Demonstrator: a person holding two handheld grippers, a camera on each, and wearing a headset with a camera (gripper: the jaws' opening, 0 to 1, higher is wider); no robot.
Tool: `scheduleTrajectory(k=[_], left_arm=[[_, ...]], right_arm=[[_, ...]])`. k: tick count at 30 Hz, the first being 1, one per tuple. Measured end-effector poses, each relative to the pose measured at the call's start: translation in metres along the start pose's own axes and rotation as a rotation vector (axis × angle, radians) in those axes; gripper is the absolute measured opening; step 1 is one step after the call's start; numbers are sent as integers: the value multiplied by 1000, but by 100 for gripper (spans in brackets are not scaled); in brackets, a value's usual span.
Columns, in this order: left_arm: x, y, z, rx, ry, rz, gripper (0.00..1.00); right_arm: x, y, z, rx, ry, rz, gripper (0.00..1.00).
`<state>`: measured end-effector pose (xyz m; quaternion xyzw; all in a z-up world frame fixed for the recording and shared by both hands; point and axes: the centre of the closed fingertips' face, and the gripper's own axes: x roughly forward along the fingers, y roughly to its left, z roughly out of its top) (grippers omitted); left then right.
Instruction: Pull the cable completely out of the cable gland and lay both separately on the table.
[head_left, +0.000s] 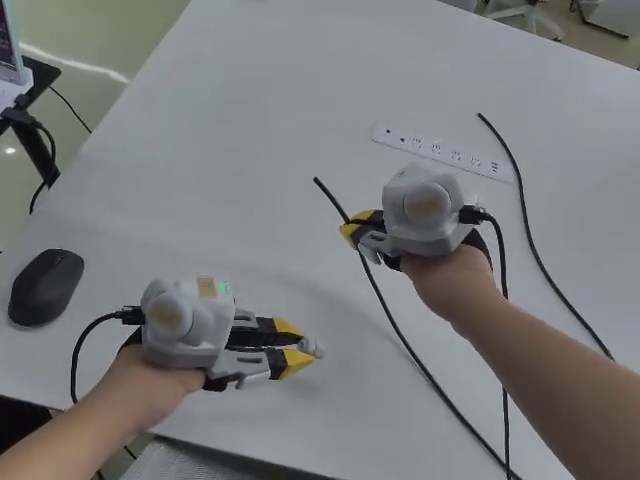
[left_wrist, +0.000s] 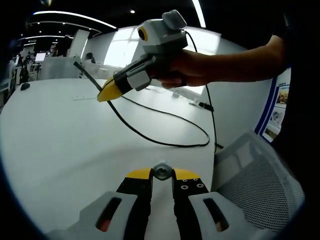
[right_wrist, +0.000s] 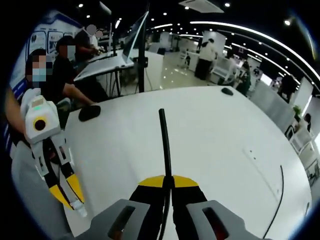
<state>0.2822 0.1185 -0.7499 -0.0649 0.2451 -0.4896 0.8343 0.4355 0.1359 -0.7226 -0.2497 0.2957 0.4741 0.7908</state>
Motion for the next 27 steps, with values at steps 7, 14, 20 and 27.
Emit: scheduleTrajectory(k=[7,14,20,27], left_arm=[[0,10,-11,-18,4,28,15],[-4,22,-21,-41,10,66,15],[-7,30,-25,-26,17,78,15],[-8,41,-28,-20,15,97,15]], right_arm=[[27,13,-11,-28,46,65,0],[53,47,-22,-147,104,144,0],[69,63,-28,-160,128,175,0],[77,71,-35,-160,149,194,0]])
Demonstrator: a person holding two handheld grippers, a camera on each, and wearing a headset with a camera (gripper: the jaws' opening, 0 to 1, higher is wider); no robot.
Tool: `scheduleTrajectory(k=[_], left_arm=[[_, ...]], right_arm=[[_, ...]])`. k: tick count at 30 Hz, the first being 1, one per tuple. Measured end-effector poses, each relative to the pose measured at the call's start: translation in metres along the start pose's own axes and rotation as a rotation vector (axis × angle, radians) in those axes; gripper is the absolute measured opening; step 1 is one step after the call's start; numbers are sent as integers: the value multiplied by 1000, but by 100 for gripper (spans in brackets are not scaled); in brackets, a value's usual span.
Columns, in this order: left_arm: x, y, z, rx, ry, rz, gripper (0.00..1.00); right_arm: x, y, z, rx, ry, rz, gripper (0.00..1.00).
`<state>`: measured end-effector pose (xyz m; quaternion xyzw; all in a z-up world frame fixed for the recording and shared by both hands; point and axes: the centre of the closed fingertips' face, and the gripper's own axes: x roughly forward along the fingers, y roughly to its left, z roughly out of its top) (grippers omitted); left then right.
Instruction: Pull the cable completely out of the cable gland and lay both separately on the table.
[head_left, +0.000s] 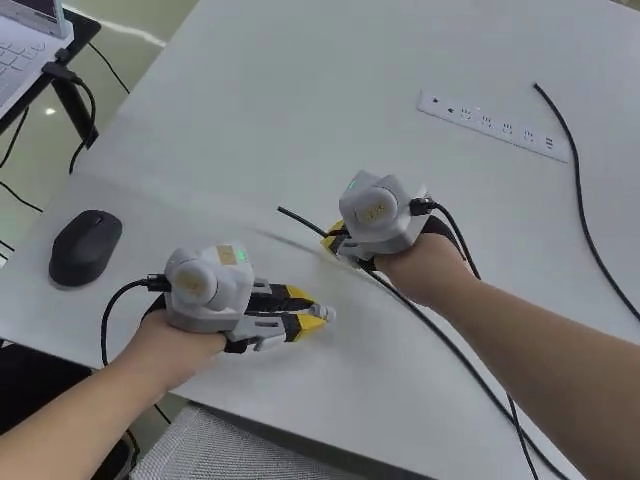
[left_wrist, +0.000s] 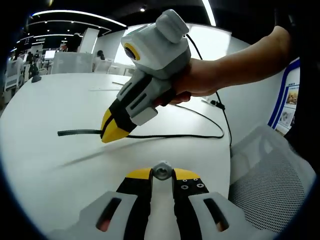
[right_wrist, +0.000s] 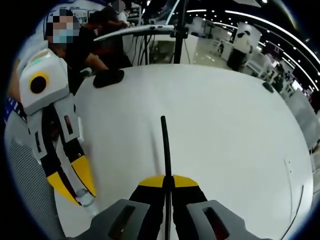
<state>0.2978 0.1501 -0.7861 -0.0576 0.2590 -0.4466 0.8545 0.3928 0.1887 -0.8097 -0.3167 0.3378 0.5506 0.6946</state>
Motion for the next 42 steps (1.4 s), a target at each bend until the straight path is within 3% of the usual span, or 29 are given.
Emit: scheduleTrajectory(k=[17,30,42], left_arm=[[3,10,-15,-28,10,36,16],[6,15,-24,-18,31,46,16],[6,11,-23,10,55,48,16]], right_arm=[[12,16,-5,-11,25,26,0],[15,12,-4,1,5,24,0],[16,6,-6,-12,7,14,5]])
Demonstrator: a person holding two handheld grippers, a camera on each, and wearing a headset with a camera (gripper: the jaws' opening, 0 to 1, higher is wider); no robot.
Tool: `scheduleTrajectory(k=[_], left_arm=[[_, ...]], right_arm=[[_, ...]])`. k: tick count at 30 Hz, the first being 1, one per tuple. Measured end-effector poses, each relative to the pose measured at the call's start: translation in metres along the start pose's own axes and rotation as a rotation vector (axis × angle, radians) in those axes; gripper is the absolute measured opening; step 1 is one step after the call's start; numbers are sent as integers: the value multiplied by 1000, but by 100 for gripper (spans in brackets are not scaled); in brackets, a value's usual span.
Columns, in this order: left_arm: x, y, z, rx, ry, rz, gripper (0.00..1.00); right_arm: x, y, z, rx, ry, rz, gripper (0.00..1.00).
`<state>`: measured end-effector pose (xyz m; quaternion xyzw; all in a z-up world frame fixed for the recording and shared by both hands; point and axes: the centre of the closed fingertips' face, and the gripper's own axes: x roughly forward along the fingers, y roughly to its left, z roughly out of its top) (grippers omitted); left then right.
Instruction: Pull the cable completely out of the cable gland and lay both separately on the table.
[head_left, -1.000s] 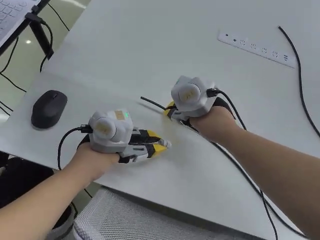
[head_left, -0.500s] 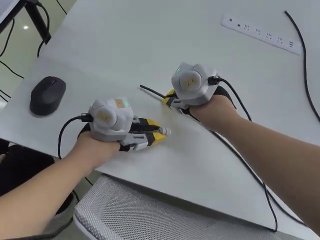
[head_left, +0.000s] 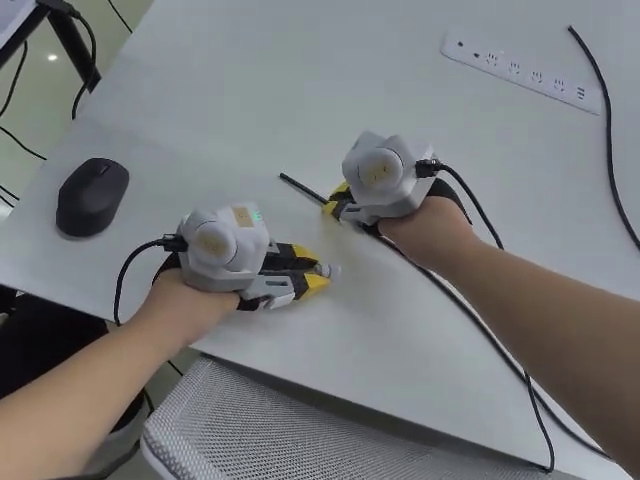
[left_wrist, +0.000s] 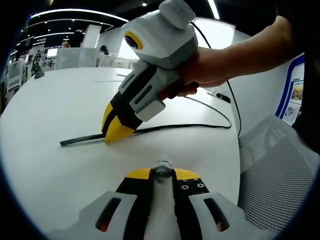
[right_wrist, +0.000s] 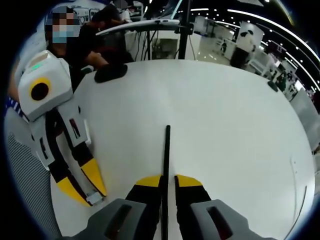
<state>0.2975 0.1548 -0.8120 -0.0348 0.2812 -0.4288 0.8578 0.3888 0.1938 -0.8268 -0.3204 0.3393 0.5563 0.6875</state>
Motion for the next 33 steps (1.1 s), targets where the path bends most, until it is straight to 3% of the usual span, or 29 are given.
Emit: scheduleTrajectory(k=[7,15,22,27,33], left_arm=[[0,1,3,4,-1,8,19],[0,2,4,1,5,19,26],[-8,-1,9,4,0,28,32],[-17,-4,14,-12,-4,26,36],[-32,-15,29,-51,-50,27,41]], right_arm=[[-2,-3,0,-18,6,-17,8],[-12,-12,9,41,-49,-47,19],[-44,-14,20,41,-109,-65,35],[-73,-15,16,42,-135,-74,41],[-110,-14,15,82,-183,-95,48]])
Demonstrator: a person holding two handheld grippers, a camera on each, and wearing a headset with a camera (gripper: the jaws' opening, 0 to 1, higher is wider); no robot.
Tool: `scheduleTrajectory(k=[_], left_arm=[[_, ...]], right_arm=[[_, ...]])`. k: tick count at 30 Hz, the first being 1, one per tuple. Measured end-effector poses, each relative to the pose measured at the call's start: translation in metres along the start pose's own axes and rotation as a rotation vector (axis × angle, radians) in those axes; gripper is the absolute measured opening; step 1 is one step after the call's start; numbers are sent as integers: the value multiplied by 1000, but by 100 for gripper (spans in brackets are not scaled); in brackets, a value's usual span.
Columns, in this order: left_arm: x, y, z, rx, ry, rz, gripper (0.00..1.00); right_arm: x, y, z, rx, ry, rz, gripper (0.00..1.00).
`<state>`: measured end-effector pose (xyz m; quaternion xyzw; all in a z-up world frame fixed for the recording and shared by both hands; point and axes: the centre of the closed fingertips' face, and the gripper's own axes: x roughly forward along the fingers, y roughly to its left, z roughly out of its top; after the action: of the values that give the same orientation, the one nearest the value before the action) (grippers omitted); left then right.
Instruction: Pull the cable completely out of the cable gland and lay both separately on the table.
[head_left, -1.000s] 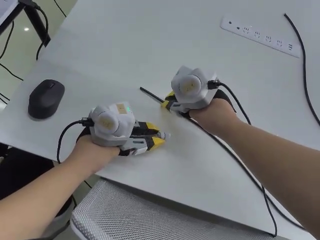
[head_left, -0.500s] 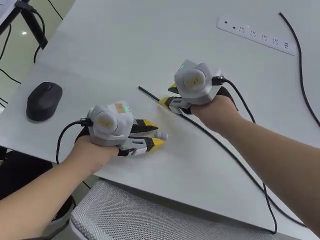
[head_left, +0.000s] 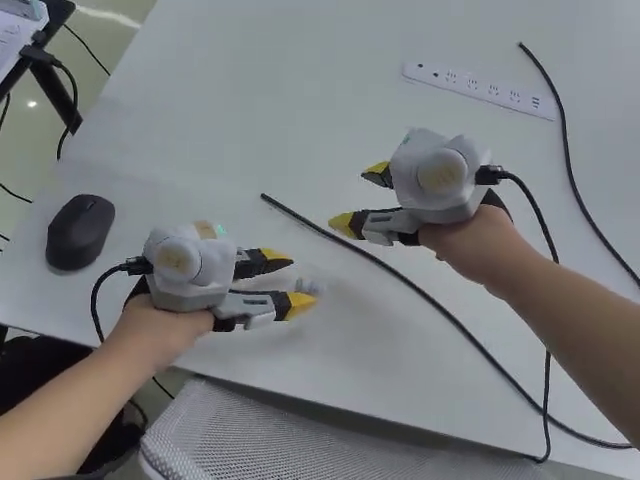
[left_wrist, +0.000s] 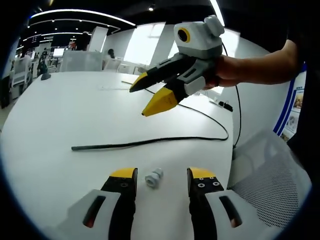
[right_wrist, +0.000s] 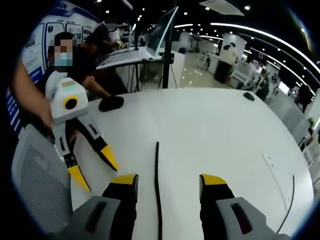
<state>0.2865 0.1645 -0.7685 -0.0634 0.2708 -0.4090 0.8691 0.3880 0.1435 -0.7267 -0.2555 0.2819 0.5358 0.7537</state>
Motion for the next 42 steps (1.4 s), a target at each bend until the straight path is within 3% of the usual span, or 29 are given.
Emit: scheduleTrajectory(k=[15,23,26,30,34,42], left_arm=[[-29,-18,26,32,-8,2,54],[-45,-36,41,25,-27,-6,64],[-51,-39,45,31,-33,0,67],[-59,-38,46,26,-30,10,69],[-64,-38,45,29,-24,19,72],[-68,-34,30,28,18,48,81]], right_arm=[[-84,16,-3,91,-113,-39,63],[-134,25,-24,157,-154,-77,69],[-153,28,-37,224,-188,-97,72],[-168,29,-58,282,-197,-125,74],[-180,40,-72,339,-233,-142,79],[-179,63,-115,413,-214,-136,89]])
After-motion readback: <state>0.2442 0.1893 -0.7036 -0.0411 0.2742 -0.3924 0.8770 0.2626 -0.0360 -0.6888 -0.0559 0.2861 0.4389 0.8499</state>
